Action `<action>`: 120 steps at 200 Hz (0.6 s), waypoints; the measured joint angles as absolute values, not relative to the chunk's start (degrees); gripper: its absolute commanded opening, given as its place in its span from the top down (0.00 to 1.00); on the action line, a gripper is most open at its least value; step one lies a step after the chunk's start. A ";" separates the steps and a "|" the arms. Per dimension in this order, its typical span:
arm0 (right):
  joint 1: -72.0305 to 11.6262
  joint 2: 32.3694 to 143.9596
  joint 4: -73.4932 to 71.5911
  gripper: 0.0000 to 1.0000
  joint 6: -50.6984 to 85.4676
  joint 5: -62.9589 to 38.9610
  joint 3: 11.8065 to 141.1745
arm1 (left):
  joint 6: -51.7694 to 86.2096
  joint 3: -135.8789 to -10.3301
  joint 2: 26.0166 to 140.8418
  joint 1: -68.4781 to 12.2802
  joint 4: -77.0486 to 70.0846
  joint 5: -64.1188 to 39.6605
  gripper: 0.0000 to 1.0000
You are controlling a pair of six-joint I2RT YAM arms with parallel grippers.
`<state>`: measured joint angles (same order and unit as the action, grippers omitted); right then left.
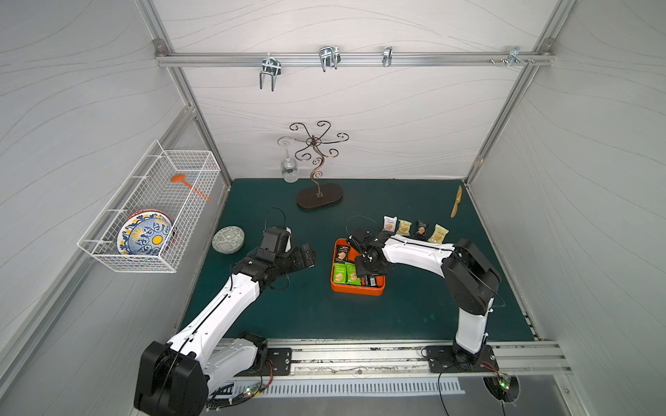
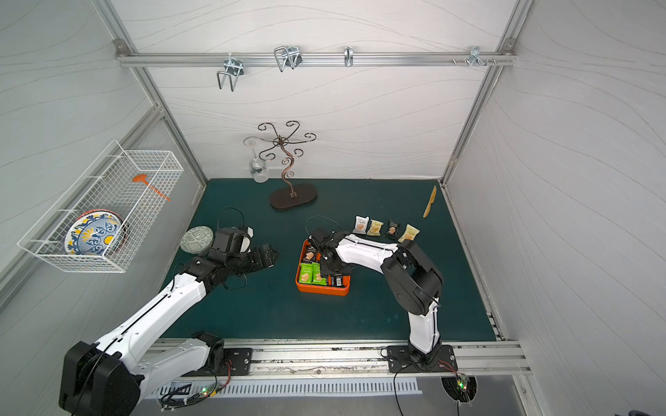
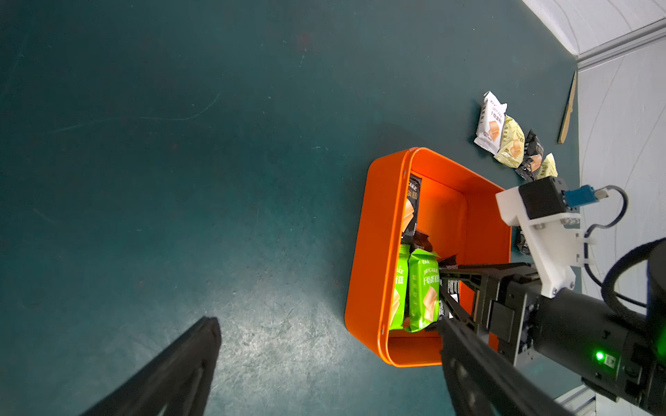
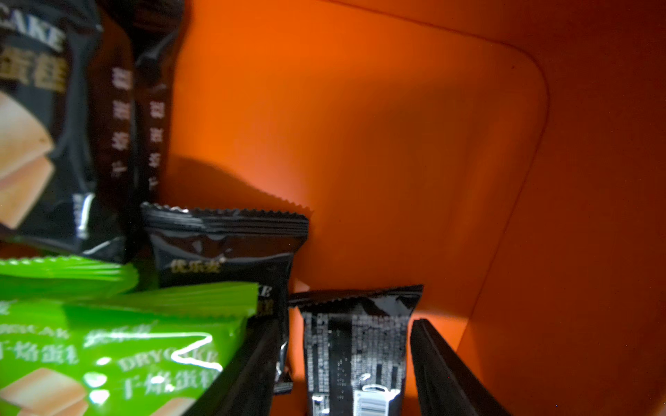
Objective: Take the cookies out of the storage box
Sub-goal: Pick up the cookie from the storage box.
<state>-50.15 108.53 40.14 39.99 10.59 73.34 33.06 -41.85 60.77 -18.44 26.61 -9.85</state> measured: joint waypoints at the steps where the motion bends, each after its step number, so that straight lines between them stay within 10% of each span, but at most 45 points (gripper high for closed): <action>1: -50.15 108.53 40.12 0.44 39.97 10.61 73.34 | 33.06 -41.85 60.77 -18.44 26.61 -9.85 0.01; 120: -49.01 108.29 42.46 0.58 38.94 14.20 73.19 | 33.04 -41.85 60.77 -18.44 26.63 -9.63 0.01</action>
